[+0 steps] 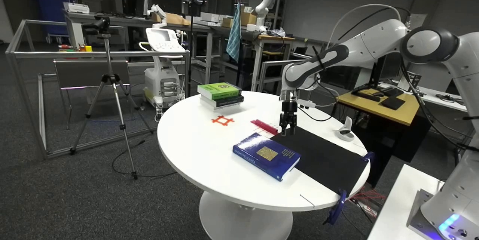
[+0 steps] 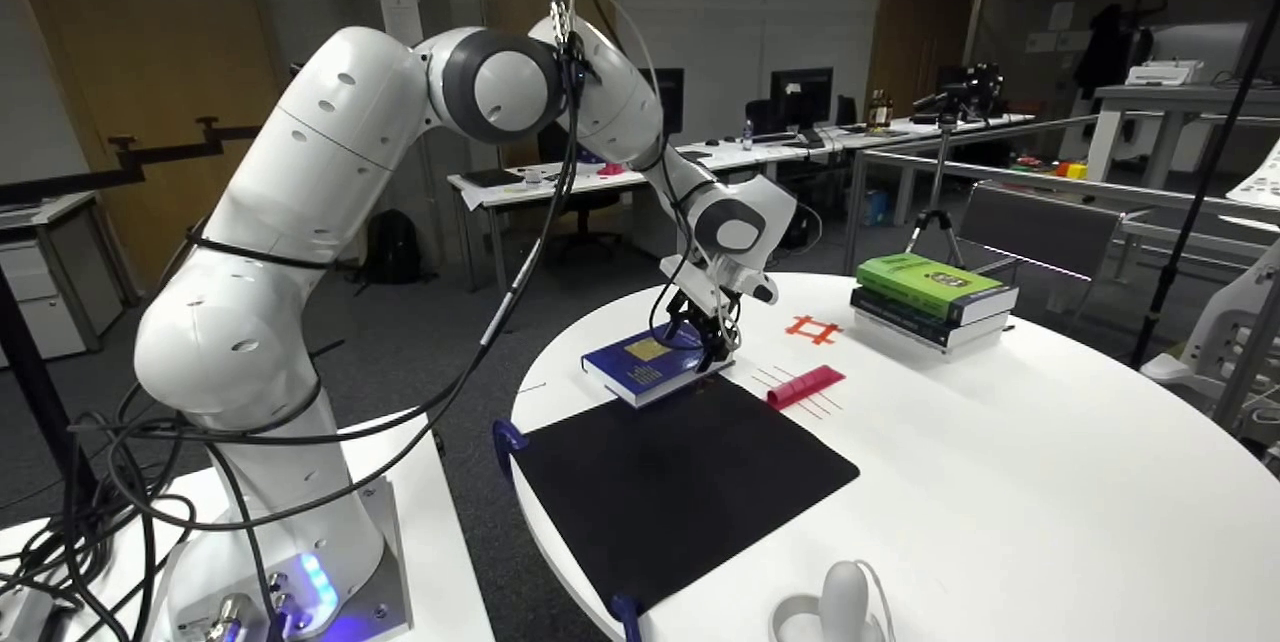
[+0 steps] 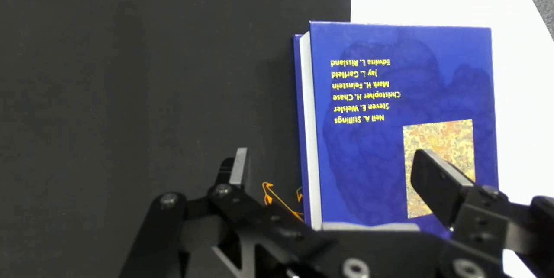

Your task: Open the blue book

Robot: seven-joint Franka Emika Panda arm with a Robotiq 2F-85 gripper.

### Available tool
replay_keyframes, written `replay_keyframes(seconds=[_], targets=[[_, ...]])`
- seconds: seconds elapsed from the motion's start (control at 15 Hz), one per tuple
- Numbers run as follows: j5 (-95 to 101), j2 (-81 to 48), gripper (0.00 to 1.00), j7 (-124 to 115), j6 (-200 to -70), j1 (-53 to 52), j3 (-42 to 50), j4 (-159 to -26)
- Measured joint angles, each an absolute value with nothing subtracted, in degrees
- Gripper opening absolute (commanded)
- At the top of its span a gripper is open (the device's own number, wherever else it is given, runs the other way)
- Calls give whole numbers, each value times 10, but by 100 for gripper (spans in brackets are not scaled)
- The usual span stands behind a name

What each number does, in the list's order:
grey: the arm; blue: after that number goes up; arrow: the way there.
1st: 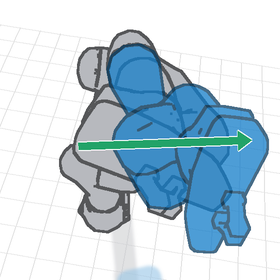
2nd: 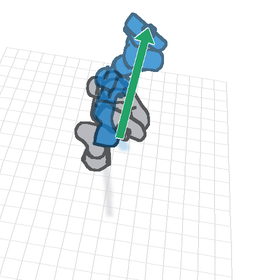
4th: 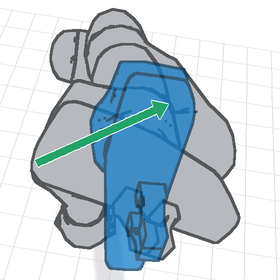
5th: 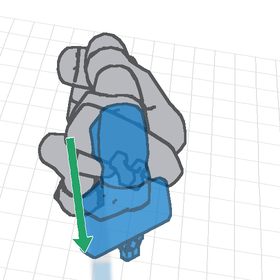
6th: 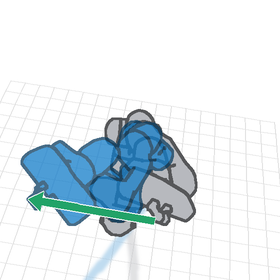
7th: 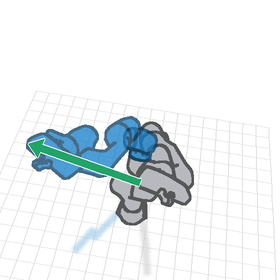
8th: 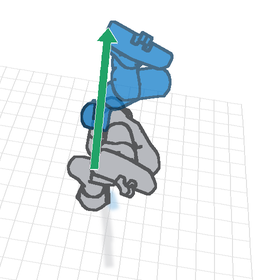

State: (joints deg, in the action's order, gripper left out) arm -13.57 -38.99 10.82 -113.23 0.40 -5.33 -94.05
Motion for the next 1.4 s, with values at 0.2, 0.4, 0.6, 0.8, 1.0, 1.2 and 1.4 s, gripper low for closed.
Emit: replay_keyframes(seconds=[0.2, 0.4, 0.6, 0.8, 1.0, 1.2, 1.4], targets=[[-134, -400, 100, 111, -1134, 2, -56, -926], [-134, -401, 100, 114, -1112, 2, -58, -921], [-134, -400, 100, 113, -1136, 1, -58, -922], [-150, -398, 100, 117, -1251, 2, -64, -937], [-172, -396, 100, 132, -1359, 8, -82, -959], [-173, -397, 100, 139, -1412, 13, -99, -979], [-173, -397, 100, 144, -1428, 18, -108, -992]])
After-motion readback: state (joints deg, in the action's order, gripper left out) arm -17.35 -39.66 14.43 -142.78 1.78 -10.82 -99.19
